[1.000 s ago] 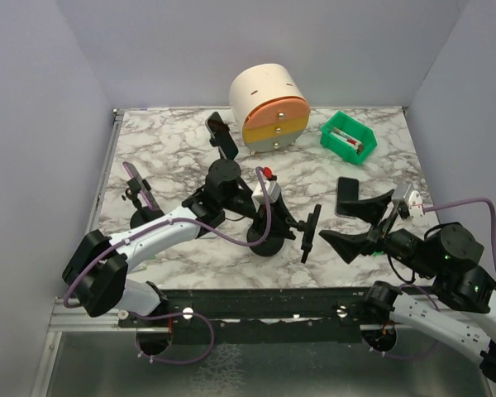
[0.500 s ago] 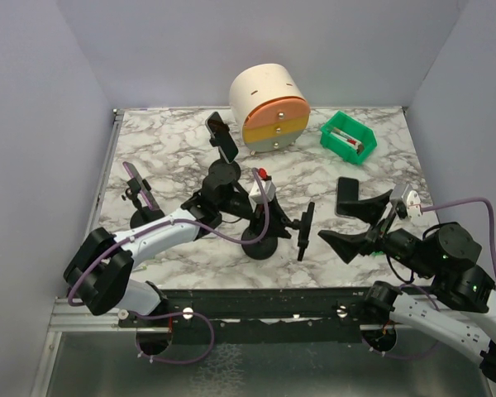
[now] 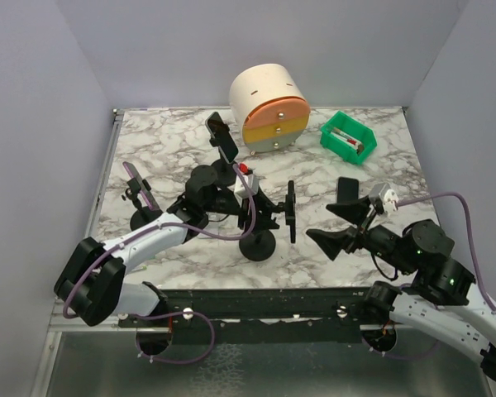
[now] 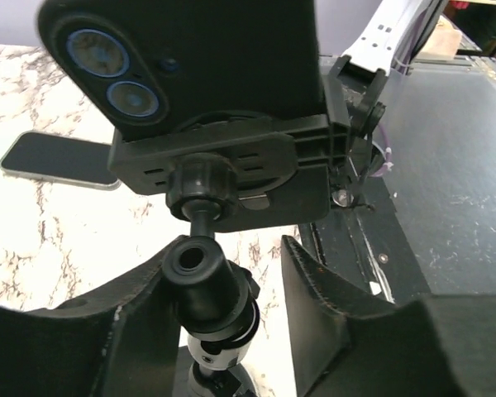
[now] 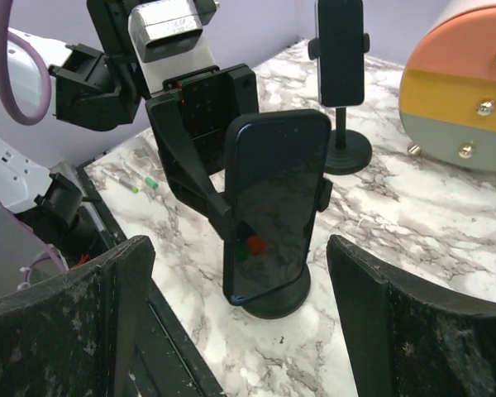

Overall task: Remove the phone from the phone stand
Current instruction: Place the phone stand at the center of the board.

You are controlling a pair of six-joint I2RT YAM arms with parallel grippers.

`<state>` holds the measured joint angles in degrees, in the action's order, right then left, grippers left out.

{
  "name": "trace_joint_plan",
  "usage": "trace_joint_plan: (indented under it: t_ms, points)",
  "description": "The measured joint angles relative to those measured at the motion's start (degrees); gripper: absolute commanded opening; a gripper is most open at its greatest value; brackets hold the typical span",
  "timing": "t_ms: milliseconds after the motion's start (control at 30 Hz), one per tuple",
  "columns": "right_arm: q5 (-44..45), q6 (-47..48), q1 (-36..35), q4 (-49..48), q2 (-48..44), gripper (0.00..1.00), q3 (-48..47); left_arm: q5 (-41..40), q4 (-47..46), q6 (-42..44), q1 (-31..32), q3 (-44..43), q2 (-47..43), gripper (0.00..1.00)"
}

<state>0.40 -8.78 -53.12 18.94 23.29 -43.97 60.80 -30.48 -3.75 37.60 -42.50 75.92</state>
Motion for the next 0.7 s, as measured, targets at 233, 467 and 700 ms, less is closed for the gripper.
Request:
trace_joint_plan:
  t_ms: [233, 467, 700]
  points:
    - [-0.2, -2.75, 0.0, -2.51, 4.98, 0.95, 0.39, -2.62, -0.15, 1.29, -0.04, 1.79, -2.78, 0.58]
    - [-1.36, -3.98, 0.0, -2.8, 9.79, 1.0, -2.34, -4.31, -0.26, 2.27, -0.04, 2.58, -5.88, 0.58]
    - [-2.45, -4.37, 0.0, -4.98, 13.81, 1.0, -3.69, -4.7, -0.28, 3.3, -0.04, 2.62, -5.97, 0.57]
